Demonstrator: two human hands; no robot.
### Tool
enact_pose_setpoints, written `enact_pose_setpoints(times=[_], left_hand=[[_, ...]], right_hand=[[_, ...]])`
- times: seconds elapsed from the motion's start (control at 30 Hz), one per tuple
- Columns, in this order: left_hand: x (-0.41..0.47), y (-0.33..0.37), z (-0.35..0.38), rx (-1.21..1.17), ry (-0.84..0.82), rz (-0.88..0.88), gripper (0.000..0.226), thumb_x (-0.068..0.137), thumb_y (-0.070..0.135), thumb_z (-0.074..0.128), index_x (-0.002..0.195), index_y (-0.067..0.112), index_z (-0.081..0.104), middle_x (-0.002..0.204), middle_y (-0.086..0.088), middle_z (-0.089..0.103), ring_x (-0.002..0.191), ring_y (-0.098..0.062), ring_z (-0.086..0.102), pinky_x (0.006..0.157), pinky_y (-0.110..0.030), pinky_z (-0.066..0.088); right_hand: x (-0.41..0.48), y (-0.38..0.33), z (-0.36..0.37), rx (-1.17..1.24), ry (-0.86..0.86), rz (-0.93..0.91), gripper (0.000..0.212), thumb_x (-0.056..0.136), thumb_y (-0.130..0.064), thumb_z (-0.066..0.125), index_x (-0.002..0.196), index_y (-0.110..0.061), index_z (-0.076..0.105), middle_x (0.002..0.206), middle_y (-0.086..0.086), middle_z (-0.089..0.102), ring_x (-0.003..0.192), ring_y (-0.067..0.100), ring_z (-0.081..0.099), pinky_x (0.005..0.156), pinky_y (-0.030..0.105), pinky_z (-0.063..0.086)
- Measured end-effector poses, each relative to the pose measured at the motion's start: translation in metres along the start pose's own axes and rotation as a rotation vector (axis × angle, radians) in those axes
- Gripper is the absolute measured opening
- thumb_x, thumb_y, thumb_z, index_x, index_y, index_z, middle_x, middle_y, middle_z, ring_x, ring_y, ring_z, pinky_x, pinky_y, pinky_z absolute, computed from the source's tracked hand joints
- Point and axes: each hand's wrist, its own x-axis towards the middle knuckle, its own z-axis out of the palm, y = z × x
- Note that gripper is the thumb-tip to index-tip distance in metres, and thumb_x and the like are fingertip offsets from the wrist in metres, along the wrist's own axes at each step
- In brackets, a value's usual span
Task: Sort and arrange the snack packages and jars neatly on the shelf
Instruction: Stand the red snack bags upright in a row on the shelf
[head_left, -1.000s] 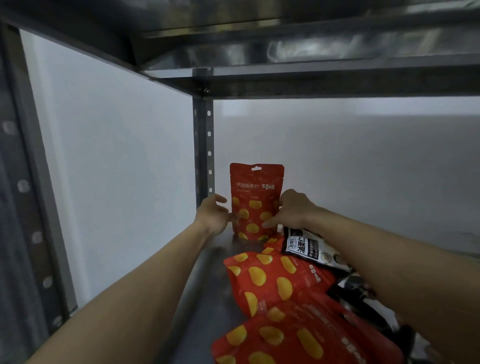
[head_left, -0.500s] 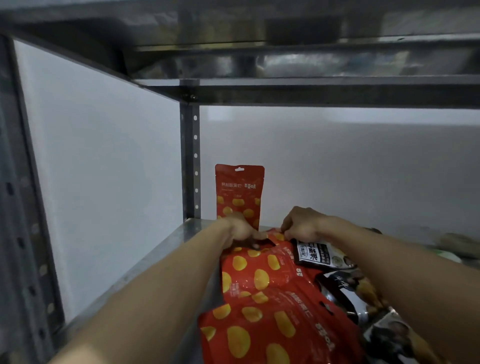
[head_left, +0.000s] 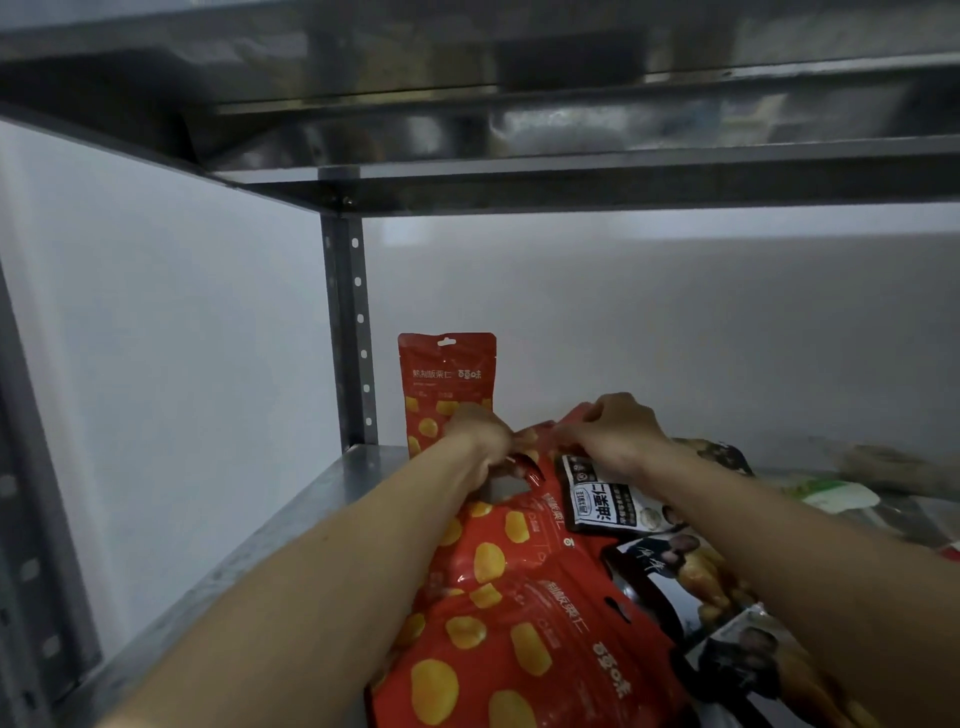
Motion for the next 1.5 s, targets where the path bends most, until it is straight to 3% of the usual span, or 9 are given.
enact_pose_setpoints(times=[0.13, 0.3, 0.4, 0.6, 0.83, 0.97, 1.13, 1.37, 1.5], left_hand=[[0.002, 0.001, -0.002, 0.159, 0.222, 0.204, 0.007, 0.085, 0.009, 0.07, 0.082, 0.01, 0.064, 0.091, -0.011, 0.07, 0.081, -0.027, 0.07, 0.077, -0.041, 0.059], [-0.001, 0.009, -0.015, 0.148, 0.441, 0.389, 0.01, 0.089, 0.019, 0.067, 0.081, 0.018, 0.06, 0.089, 0.005, 0.061, 0.085, -0.014, 0.057, 0.069, -0.024, 0.047], [-0.003, 0.011, -0.019, 0.053, 0.466, 0.434, 0.012, 0.086, 0.024, 0.07, 0.081, 0.018, 0.061, 0.091, 0.005, 0.064, 0.088, -0.016, 0.062, 0.077, -0.031, 0.055], [-0.015, -0.001, -0.028, -0.111, 0.3, 0.473, 0.005, 0.087, 0.016, 0.069, 0.087, 0.015, 0.063, 0.096, 0.002, 0.068, 0.093, -0.016, 0.064, 0.076, -0.025, 0.051], [-0.034, -0.017, -0.05, -0.02, -0.004, 0.515, 0.032, 0.089, 0.019, 0.067, 0.115, 0.029, 0.052, 0.097, 0.01, 0.06, 0.086, 0.0, 0.057, 0.068, -0.013, 0.049], [-0.035, -0.031, -0.063, -0.029, 0.033, 0.505, 0.033, 0.09, 0.017, 0.064, 0.121, 0.021, 0.053, 0.101, 0.014, 0.061, 0.091, -0.003, 0.061, 0.064, -0.01, 0.051], [-0.035, -0.051, -0.082, -0.017, 0.071, 0.45, 0.028, 0.091, 0.017, 0.062, 0.117, 0.023, 0.05, 0.097, 0.009, 0.062, 0.085, -0.004, 0.061, 0.057, -0.009, 0.051], [-0.03, -0.072, -0.095, 0.063, 0.037, 0.342, 0.028, 0.091, 0.02, 0.062, 0.117, 0.021, 0.052, 0.11, -0.005, 0.063, 0.103, -0.024, 0.064, 0.087, -0.04, 0.057], [-0.03, -0.077, -0.098, 0.106, 0.005, 0.317, 0.03, 0.092, 0.022, 0.061, 0.121, 0.024, 0.051, 0.117, -0.004, 0.062, 0.108, -0.023, 0.062, 0.093, -0.044, 0.053]], right_hand=[[-0.001, 0.009, -0.006, 0.136, 0.047, 0.036, 0.036, 0.077, -0.039, 0.079, 0.088, -0.008, 0.065, 0.084, 0.006, 0.068, 0.068, 0.014, 0.062, 0.047, 0.02, 0.045], [0.007, 0.017, -0.004, 0.374, 0.068, 0.125, 0.044, 0.075, -0.036, 0.082, 0.101, -0.005, 0.065, 0.098, 0.012, 0.07, 0.092, 0.03, 0.069, 0.079, 0.035, 0.058], [0.008, 0.017, 0.003, 0.656, -0.052, 0.138, 0.052, 0.076, -0.031, 0.082, 0.116, -0.006, 0.061, 0.1, 0.005, 0.066, 0.094, 0.025, 0.064, 0.092, 0.038, 0.055], [0.0, 0.011, 0.0, 1.06, -0.053, 0.149, 0.044, 0.076, -0.006, 0.079, 0.114, 0.006, 0.061, 0.105, 0.017, 0.071, 0.091, 0.03, 0.071, 0.076, 0.043, 0.06], [-0.008, -0.005, 0.002, 0.738, 0.058, -0.087, 0.058, 0.06, -0.006, 0.09, 0.112, -0.005, 0.063, 0.103, 0.009, 0.069, 0.09, 0.025, 0.07, 0.073, 0.039, 0.061], [-0.008, -0.025, 0.021, 0.577, 0.058, -0.112, 0.068, 0.054, -0.016, 0.094, 0.113, -0.008, 0.062, 0.109, 0.008, 0.069, 0.097, 0.026, 0.068, 0.082, 0.046, 0.059], [-0.011, -0.042, 0.047, 0.409, 0.015, -0.125, 0.07, 0.062, -0.024, 0.091, 0.122, -0.011, 0.057, 0.119, 0.005, 0.066, 0.107, 0.024, 0.065, 0.091, 0.039, 0.055], [-0.017, -0.047, 0.067, 0.302, -0.053, -0.113, 0.071, 0.068, -0.024, 0.087, 0.129, -0.011, 0.053, 0.126, 0.007, 0.062, 0.115, 0.025, 0.061, 0.098, 0.038, 0.051], [-0.021, -0.046, 0.069, 0.279, -0.075, -0.102, 0.07, 0.07, -0.023, 0.086, 0.13, -0.012, 0.052, 0.127, 0.007, 0.061, 0.116, 0.025, 0.059, 0.099, 0.038, 0.05]])
